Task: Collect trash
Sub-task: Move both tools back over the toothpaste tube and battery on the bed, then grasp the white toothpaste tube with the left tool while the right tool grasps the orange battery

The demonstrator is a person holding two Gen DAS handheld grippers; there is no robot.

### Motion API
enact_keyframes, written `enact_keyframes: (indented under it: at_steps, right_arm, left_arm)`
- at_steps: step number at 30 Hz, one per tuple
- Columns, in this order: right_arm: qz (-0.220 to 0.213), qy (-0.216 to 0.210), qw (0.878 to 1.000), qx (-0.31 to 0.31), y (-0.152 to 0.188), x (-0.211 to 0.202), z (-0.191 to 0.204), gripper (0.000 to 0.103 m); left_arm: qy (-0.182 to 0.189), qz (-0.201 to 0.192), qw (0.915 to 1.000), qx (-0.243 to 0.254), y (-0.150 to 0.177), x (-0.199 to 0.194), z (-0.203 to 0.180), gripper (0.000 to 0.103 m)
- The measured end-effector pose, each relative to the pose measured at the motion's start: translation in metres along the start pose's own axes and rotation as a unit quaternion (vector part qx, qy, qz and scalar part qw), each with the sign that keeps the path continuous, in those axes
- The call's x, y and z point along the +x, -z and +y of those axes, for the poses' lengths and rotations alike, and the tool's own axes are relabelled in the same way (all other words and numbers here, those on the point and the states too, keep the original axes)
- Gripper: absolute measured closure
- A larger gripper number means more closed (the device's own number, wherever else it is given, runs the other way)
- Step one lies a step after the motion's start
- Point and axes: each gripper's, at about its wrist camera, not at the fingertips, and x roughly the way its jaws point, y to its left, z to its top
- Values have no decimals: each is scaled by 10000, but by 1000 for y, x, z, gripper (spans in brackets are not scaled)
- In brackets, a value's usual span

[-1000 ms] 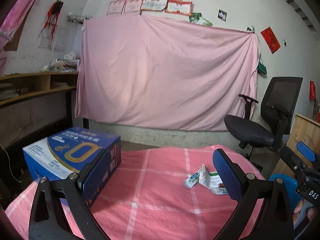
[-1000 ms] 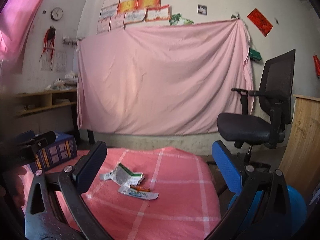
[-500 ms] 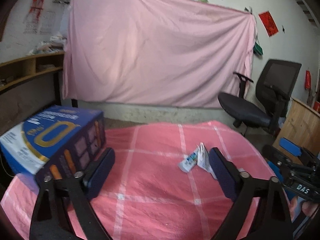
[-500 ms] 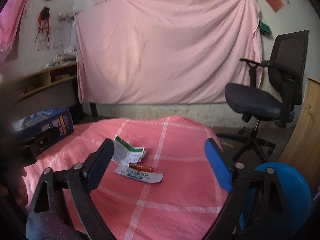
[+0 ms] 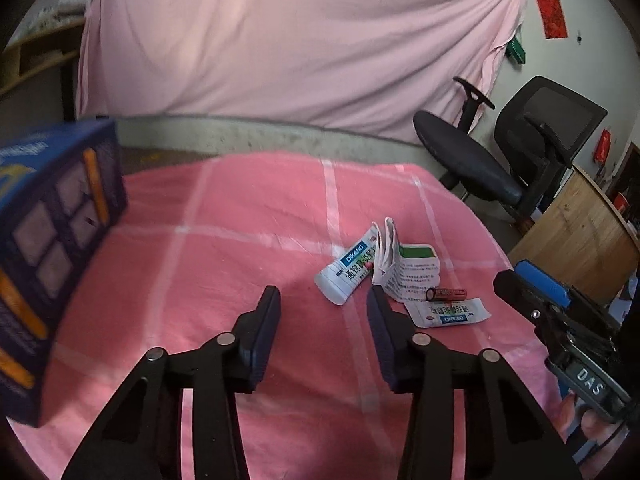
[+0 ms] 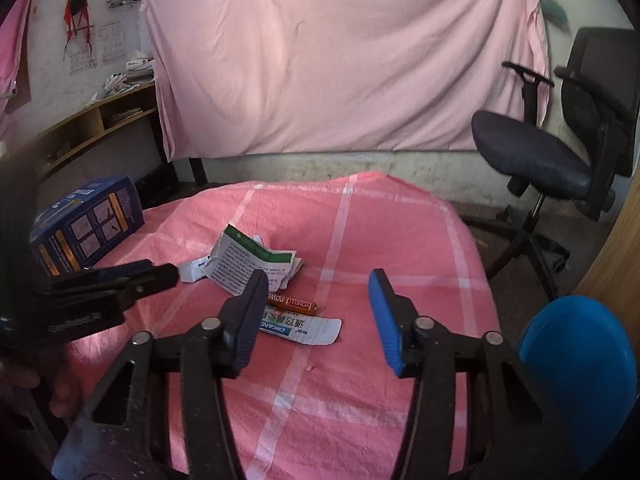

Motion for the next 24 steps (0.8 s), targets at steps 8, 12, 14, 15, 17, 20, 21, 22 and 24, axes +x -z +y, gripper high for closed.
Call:
enact_keyframes:
  at_steps: [8,12,14,15,17,20,21,22,24]
  right_arm:
    - [355,-147,9991,154,-1,15,-6,34]
    - [490,-236,9984,144,-1,21,-4,34]
    - [580,-299,9978,75,-1,25,-2,34]
    - [709,-374,9968,-2,-1,30,2,34]
    - [765,-400,9963,-15,0,33,5,34]
    - [883,-567,9945,45,0,40,9,33]
    - [892,-633,9939,100,0,42,10,33]
    - [899,-694,9934,171,-1,45,11,33]
    - [962,-671,9930,165,-1,50,15,33]
  left_arm:
    - [134,174,9995,-217,-16,10,7,88]
    - [233,224,9992,-244,-17,9,10,100]
    - [277,206,9990,-278,-18,7,13,102]
    - [283,198,9990,-288,-18,7,13,103]
    - [288,143,9990,-325,-17,2,15,103]
    - [236,49,9990,-369,-15,-2,16,103]
    - [197,9,9991,-381,-14,-4,16,103]
    - [144,-36,9991,-391,-13,-8,17,103]
    - [77,-91,9990,-420,-11,-12,18,103]
